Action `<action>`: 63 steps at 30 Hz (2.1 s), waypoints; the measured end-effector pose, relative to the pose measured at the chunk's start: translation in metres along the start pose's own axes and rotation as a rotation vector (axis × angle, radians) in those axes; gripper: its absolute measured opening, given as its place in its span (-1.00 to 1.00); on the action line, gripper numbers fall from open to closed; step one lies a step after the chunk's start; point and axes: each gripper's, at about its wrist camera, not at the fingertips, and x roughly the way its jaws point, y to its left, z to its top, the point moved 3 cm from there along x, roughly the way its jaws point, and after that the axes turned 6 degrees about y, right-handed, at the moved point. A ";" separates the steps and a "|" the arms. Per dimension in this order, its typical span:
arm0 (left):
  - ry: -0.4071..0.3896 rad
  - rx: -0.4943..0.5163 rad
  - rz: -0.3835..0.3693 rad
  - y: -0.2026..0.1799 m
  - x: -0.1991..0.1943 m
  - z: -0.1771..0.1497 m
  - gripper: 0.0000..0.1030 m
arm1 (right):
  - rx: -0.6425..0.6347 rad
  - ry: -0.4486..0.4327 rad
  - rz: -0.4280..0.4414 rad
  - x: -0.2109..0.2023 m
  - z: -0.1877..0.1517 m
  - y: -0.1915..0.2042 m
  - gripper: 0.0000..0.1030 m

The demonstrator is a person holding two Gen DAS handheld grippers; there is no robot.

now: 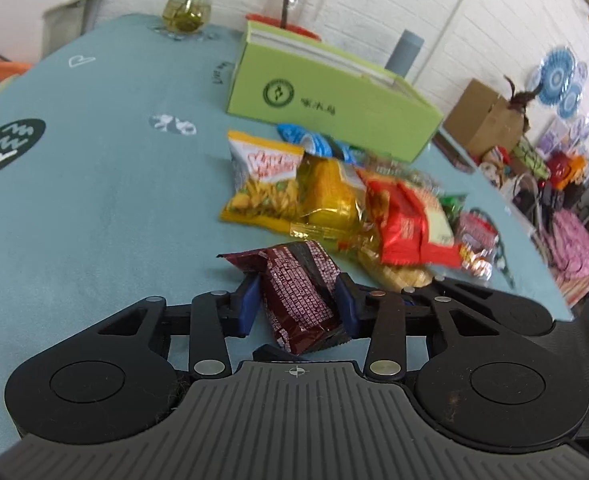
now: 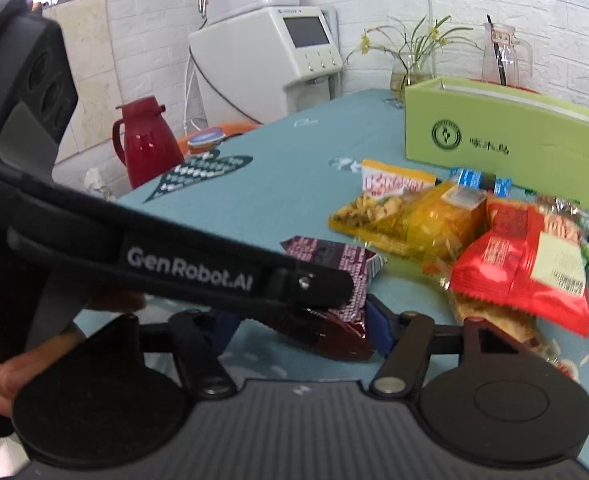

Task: Organize snacks
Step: 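Grasp the maroon wafer pack with the left gripper, then drop the maroon wafer pack into the green box, then grasp the red snack bag with the left gripper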

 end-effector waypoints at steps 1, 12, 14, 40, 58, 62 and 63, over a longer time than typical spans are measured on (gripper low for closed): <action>-0.018 -0.004 -0.004 -0.002 -0.005 0.008 -0.61 | -0.008 -0.021 0.000 -0.004 0.007 -0.001 0.30; -0.202 0.128 0.019 -0.036 0.014 0.169 -0.57 | -0.098 -0.171 -0.098 0.011 0.147 -0.075 0.30; -0.195 0.146 0.025 -0.037 0.036 0.201 -0.56 | -0.091 -0.155 -0.113 0.025 0.168 -0.098 0.30; -0.129 0.128 -0.033 -0.036 0.021 0.076 0.48 | 0.185 -0.137 -0.129 -0.063 0.011 -0.091 0.99; 0.105 0.239 -0.136 -0.111 0.090 0.046 0.18 | 0.394 -0.078 -0.085 -0.054 -0.038 -0.120 0.98; 0.177 0.249 -0.154 -0.108 0.099 0.040 -0.58 | 0.368 -0.067 -0.090 -0.051 -0.034 -0.121 0.52; 0.174 0.240 -0.156 -0.105 0.095 0.038 -0.61 | 0.355 -0.073 -0.078 -0.055 -0.032 -0.117 0.49</action>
